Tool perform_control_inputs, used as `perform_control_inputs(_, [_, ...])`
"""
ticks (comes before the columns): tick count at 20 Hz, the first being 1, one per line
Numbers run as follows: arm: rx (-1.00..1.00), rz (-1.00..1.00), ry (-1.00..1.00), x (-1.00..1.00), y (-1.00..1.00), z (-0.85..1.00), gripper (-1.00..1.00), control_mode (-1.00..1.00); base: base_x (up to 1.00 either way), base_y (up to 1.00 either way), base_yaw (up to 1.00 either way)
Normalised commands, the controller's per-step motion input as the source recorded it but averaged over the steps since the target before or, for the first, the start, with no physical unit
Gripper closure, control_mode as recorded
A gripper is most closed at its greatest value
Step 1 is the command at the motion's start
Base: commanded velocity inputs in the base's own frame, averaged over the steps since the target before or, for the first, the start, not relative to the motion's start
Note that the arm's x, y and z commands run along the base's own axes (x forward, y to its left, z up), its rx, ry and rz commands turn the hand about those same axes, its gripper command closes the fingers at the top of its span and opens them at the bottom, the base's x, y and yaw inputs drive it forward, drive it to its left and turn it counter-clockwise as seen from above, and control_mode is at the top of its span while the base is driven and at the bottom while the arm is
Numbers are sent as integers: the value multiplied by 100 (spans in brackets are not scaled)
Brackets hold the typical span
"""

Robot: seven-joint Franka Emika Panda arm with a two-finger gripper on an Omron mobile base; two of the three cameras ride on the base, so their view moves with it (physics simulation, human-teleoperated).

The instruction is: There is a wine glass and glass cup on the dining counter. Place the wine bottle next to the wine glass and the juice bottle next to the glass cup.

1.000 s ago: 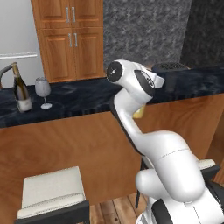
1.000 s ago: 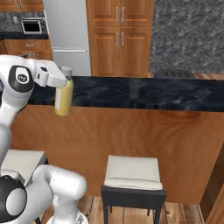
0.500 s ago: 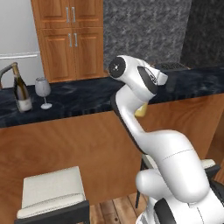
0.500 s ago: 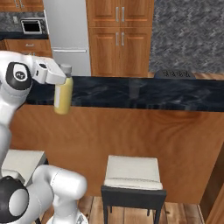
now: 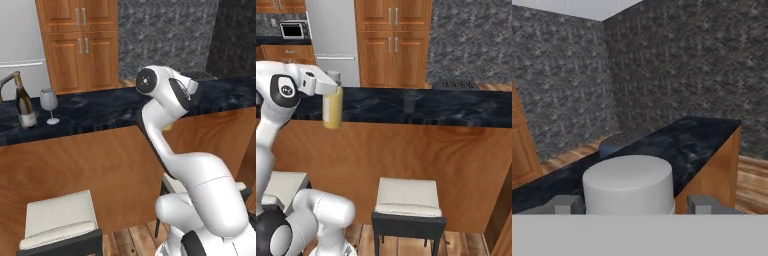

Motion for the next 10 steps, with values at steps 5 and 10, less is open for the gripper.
perform_control_inputs(5, [-14, 13, -8, 2, -22, 0, 100, -100, 0, 0, 0])
perform_control_inputs(10, [-12, 3, -1, 15, -17, 3, 100, -100, 0, 0, 0])
